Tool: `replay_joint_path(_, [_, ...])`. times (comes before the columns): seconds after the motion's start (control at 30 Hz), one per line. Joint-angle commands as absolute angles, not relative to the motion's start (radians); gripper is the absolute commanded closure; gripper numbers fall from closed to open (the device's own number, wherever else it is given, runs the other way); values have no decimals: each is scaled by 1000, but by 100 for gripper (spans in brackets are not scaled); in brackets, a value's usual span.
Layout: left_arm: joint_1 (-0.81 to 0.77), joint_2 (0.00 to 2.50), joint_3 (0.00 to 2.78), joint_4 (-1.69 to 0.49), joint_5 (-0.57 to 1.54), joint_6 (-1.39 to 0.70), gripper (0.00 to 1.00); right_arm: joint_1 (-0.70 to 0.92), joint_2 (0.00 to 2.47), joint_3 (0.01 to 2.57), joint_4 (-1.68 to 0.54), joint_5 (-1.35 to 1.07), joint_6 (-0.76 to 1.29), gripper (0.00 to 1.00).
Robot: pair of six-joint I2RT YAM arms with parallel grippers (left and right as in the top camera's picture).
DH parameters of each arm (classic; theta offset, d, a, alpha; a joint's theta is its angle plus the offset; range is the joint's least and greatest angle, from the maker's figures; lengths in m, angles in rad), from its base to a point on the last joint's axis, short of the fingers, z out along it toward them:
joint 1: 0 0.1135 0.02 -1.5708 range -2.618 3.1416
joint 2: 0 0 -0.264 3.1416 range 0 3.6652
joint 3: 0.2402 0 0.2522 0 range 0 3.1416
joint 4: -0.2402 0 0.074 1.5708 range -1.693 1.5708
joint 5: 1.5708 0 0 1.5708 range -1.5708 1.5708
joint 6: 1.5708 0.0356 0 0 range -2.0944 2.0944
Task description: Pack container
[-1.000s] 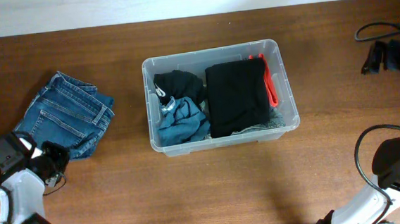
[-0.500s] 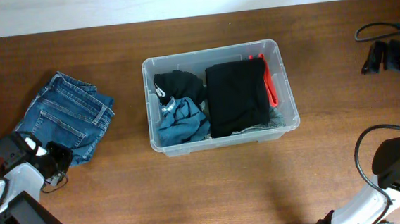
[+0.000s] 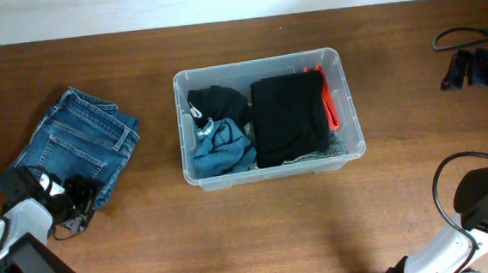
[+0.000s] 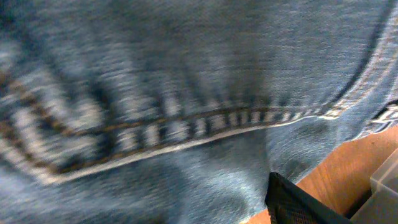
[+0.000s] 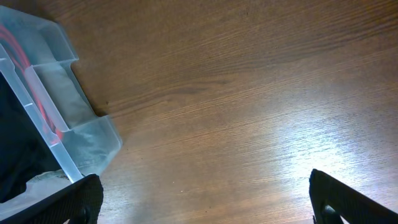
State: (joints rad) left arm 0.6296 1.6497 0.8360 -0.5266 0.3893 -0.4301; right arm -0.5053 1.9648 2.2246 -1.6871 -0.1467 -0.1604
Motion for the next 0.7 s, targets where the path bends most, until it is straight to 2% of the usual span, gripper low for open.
replay_joint_path(0.0, [675, 1660, 828, -561, 393, -417, 30, -505, 1957, 2226, -1687, -142, -160, 2])
replay_joint_path(0.2, [789, 1660, 827, -577, 393, -353, 30, -505, 1957, 2226, -1687, -142, -161, 2])
replay_joint_path(0.4, [786, 1660, 766, -432, 402, -346, 30, -505, 1957, 2226, -1687, -142, -160, 2])
replay_joint_path(0.67, [786, 1661, 707, -292, 543, -347, 21, -505, 1957, 2226, -1687, -142, -160, 2])
